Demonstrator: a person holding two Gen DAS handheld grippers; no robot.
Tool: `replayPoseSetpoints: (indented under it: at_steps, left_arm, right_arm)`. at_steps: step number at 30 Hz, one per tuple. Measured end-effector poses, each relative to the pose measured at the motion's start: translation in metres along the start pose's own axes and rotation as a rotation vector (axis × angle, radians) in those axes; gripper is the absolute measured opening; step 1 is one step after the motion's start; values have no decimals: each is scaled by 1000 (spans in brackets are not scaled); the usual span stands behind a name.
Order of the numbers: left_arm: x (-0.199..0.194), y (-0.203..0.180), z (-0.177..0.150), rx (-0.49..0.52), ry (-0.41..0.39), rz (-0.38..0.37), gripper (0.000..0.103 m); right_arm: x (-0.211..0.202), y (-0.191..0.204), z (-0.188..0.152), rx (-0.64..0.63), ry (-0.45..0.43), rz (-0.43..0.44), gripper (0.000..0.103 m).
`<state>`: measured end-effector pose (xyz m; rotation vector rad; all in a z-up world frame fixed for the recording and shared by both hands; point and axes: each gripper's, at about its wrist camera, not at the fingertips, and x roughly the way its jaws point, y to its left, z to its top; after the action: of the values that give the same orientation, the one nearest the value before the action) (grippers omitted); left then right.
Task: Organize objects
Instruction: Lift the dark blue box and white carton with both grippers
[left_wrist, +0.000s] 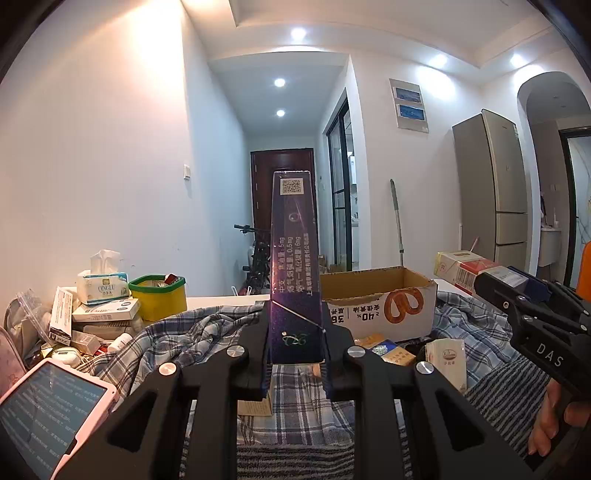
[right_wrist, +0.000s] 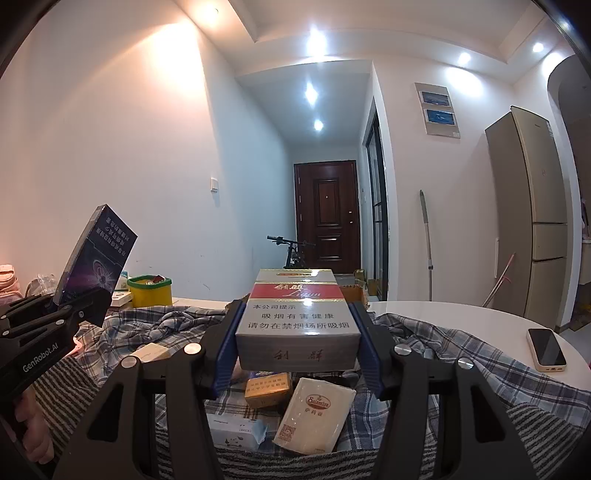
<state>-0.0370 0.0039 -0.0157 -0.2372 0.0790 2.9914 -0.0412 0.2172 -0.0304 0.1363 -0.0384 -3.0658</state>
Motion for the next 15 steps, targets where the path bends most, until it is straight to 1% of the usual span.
replayPoseSetpoints:
  at_steps: [15]
  left_arm:
    - [-1,1,0,0,-2,2,22]
  right_arm:
    - [-1,0,-1,2,4,0,55]
